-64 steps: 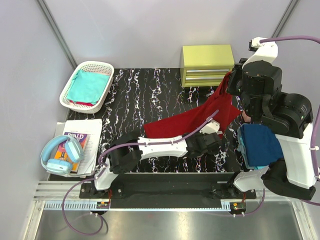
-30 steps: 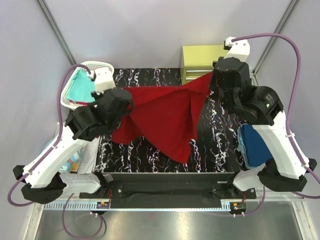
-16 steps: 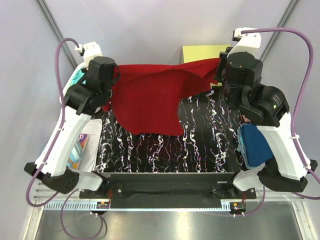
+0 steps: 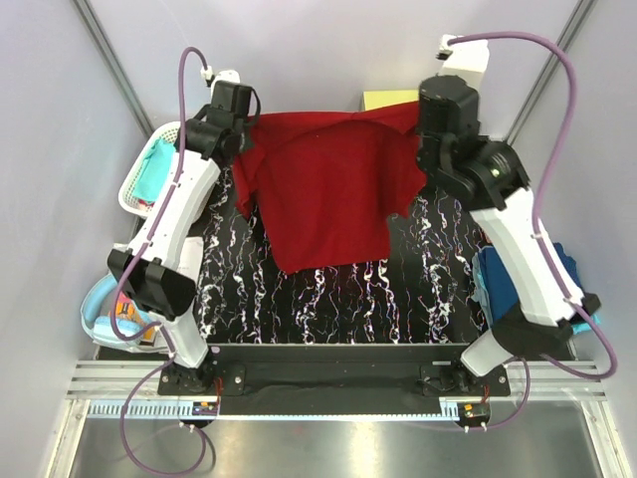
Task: Fold and stack the t-shirts
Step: Flatten out the tshirt
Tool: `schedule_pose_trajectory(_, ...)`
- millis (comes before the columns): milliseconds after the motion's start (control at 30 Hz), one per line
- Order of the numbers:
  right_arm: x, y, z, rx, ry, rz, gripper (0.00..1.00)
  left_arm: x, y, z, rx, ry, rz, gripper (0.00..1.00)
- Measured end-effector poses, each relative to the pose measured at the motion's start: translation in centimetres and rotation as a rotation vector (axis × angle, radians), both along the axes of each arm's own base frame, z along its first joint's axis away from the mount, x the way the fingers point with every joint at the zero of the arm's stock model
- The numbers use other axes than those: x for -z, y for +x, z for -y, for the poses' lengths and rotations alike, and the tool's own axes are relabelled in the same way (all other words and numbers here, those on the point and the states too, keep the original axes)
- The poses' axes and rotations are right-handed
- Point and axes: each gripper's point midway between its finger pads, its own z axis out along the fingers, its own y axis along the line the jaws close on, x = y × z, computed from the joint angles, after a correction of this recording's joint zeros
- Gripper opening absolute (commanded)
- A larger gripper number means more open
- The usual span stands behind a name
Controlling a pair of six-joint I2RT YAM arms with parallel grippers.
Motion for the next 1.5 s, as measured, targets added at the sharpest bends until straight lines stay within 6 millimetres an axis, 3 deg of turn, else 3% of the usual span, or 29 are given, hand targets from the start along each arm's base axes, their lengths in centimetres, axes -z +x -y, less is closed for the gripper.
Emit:
schedule_pose_trajectory(200, 0.4, 3.8, -2.5, 0.012, -0.005, -0.001, 0.00, -0.5, 1.8, 0.6, 0.050, -0.079, 0.015, 0.00)
schedule_pose_trajectory(300, -0.7, 4.4, -3.0, 0.004, 0.021, 0.028, 0.00, -1.4, 1.8, 1.4, 0.083, -0.103, 0.033, 0.00)
schedule_pose_trajectory(400, -2.8, 3.8, -3.0, -0.011, 0.062, 0.080, 0.00, -2.9, 1.0, 2.9, 0.122, -0.106, 0.067, 0.00)
schedule_pose_trajectory(500, -5.0, 1.9, -3.1, -0.028, 0.079, 0.131, 0.00, -5.4, -1.1, 5.0, 0.184, -0.102, 0.118, 0.00)
schedule_pose_trajectory(667, -6.3, -2.4, -3.7, -0.096, 0.061, 0.151, 0.00, -12.1, -7.8, 7.8, 0.302, -0.094, 0.268, 0.00)
schedule_pose_trajectory(767, -6.2, -4.1, -1.7, -0.077, 0.045, 0.150, 0.00, -15.1, -11.4, 7.0, 0.318, -0.094, 0.348, 0.00)
schedule_pose_trajectory(833, -6.1, -5.1, -0.4, -0.057, 0.038, 0.149, 0.00, -16.1, -12.8, 5.5, 0.293, -0.093, 0.381, 0.00)
schedule_pose_trajectory(1000, -5.2, -6.6, 1.5, -0.038, 0.022, 0.137, 0.00, -15.0, -14.2, 3.5, 0.245, -0.070, 0.365, 0.00)
schedule_pose_trajectory(1133, -4.6, -7.6, 2.3, -0.034, 0.005, 0.127, 0.00, -10.7, -15.0, 4.1, 0.263, -0.043, 0.262, 0.00)
schedule_pose_trajectory(1267, -5.1, -8.9, 3.9, -0.012, -0.002, 0.138, 0.00, -7.6, -16.6, 4.6, 0.295, -0.018, 0.177, 0.00)
schedule_pose_trajectory(1500, -8.9, -10.5, 6.3, 0.015, 0.007, 0.221, 0.00, -8.7, -17.6, 4.3, 0.299, -0.040, 0.198, 0.00)
